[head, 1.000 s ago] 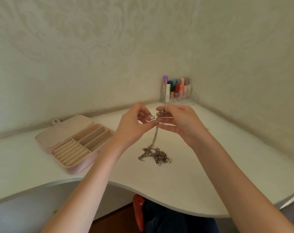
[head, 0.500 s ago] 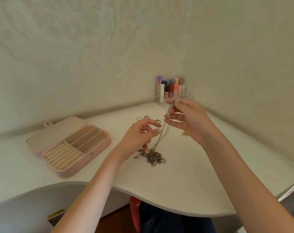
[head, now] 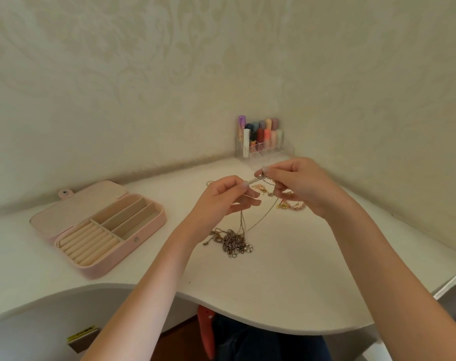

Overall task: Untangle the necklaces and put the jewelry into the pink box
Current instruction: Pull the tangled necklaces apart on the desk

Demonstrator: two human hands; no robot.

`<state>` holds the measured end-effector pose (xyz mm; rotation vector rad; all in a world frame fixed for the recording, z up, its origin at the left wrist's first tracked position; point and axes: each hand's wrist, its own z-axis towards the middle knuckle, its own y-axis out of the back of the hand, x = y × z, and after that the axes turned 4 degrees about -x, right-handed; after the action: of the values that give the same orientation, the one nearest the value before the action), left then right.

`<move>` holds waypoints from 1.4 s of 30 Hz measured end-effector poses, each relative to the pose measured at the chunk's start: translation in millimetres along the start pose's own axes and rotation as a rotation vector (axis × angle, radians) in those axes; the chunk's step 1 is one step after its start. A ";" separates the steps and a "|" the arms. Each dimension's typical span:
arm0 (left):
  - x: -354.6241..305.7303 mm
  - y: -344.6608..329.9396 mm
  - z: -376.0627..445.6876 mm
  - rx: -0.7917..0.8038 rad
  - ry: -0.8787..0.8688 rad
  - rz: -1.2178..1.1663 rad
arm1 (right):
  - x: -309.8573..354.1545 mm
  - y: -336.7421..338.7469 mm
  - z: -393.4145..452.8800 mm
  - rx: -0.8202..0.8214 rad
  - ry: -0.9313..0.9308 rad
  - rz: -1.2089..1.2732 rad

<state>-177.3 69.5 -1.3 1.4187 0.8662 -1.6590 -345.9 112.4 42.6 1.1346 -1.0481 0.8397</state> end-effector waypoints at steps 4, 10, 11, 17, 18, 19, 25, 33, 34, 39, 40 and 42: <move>-3.5 0.4 -3.5 -0.003 0.021 0.035 | -2.6 2.8 -0.7 -0.010 0.005 -0.009; -5.6 -3.9 -1.0 -0.016 -0.011 0.140 | 4.6 5.6 -3.6 0.020 0.113 -0.130; -5.8 -4.9 0.2 -0.019 -0.018 0.136 | 6.1 5.7 -3.9 0.017 0.118 -0.150; -7.6 -9.7 2.6 -0.024 -0.060 0.151 | 3.3 3.3 -4.3 -0.051 0.152 -0.222; -7.1 -9.8 2.8 -0.036 -0.064 0.158 | 3.6 3.0 -5.6 -0.068 0.154 -0.220; -6.2 -9.9 3.3 -0.054 -0.075 0.173 | 4.1 2.7 -6.4 -0.084 0.160 -0.204; -2.3 -11.8 6.5 -0.093 -0.121 0.277 | 3.1 -0.3 -3.9 -0.150 0.199 -0.134; -9.7 -16.5 7.7 -0.118 -0.095 0.090 | 2.8 -3.2 -1.8 -0.112 0.246 -0.103; -9.7 -16.7 8.0 -0.123 -0.093 0.084 | 2.8 -3.2 -1.9 -0.105 0.253 -0.106; -10.8 -13.6 9.1 -0.117 -0.056 -0.030 | 0.6 -2.2 -1.8 -0.079 0.278 -0.188; -11.3 -13.0 9.2 -0.115 -0.054 -0.047 | 0.3 -1.9 -1.3 -0.076 0.280 -0.202; -11.6 -12.0 9.4 -0.111 -0.047 -0.070 | 0.0 -1.6 -0.1 -0.062 0.280 -0.229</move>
<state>-191.4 68.4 11.7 1.2819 0.9756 -1.6633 -344.4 112.1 42.1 1.0276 -0.6940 0.7525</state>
